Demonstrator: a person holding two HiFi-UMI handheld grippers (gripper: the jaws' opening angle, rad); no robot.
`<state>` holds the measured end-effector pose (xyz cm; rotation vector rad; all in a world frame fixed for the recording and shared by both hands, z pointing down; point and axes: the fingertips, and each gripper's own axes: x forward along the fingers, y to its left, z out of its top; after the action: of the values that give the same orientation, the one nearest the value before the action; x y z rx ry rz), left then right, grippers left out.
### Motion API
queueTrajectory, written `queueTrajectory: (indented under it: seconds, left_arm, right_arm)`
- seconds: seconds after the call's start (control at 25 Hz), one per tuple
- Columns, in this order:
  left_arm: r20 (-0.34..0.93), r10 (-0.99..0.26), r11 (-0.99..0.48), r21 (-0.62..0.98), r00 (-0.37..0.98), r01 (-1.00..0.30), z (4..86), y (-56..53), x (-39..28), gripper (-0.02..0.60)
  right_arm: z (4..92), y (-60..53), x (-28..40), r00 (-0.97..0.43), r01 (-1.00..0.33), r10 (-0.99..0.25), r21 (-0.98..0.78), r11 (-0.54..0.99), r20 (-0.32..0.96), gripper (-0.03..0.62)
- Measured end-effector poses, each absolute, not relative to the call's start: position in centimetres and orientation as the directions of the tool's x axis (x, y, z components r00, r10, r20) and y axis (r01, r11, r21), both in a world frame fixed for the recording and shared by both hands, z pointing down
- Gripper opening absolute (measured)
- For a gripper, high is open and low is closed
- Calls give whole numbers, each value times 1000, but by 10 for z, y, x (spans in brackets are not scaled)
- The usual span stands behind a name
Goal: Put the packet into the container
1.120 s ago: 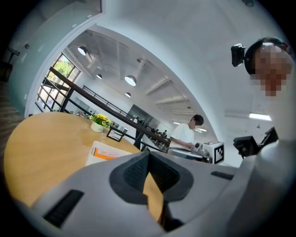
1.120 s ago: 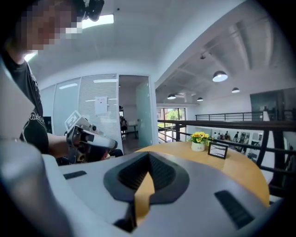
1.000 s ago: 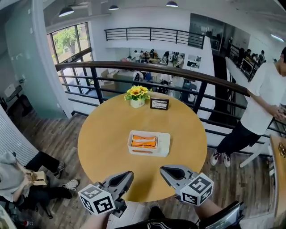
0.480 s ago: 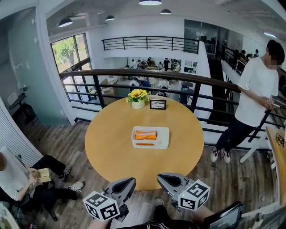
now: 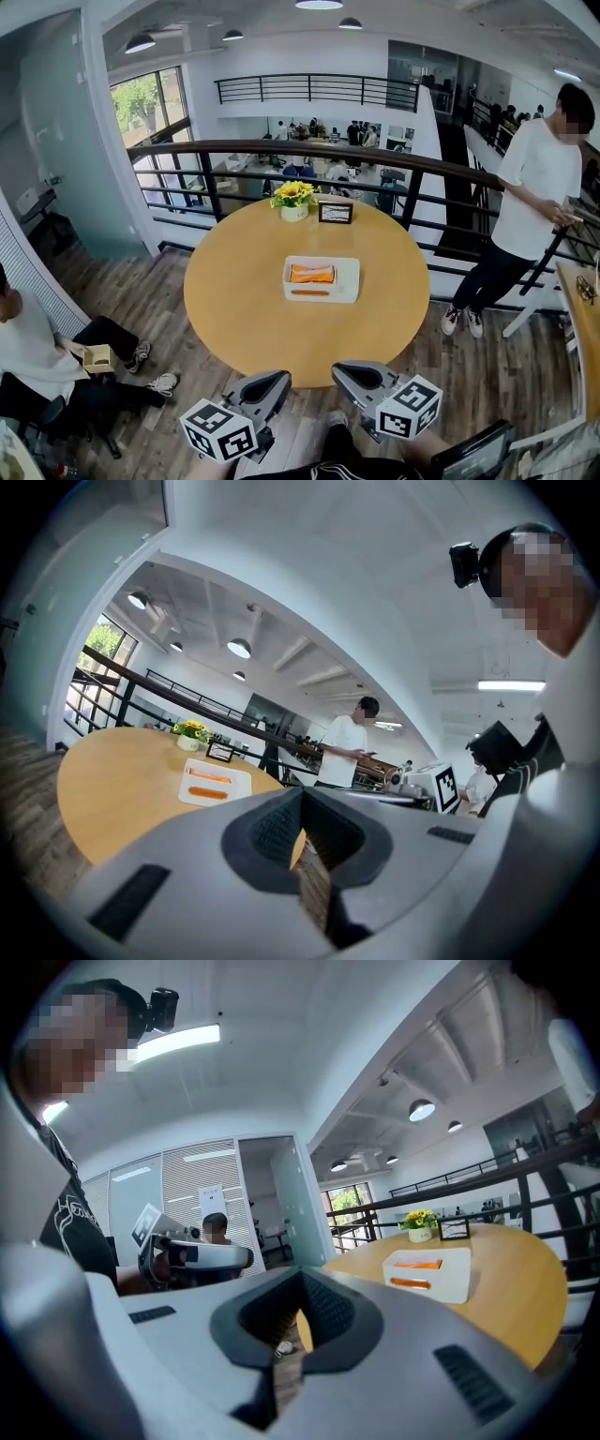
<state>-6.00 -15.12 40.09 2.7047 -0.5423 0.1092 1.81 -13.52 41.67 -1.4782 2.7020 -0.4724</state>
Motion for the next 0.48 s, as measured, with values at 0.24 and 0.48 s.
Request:
queueTrajectory:
  seconds: [0.24,0.48]
  left_arm:
    - [149,-347,-857,350,926,-378,403,-149,-62,5]
    - [149,-340,-859,351,928,-372,408,-147,-60,5]
  right_arm:
    - [424,-131,15,-545,-822,-827,-285,494,138,6]
    - [428,-128,16,-538,-827,-829,-283,485,153,5]
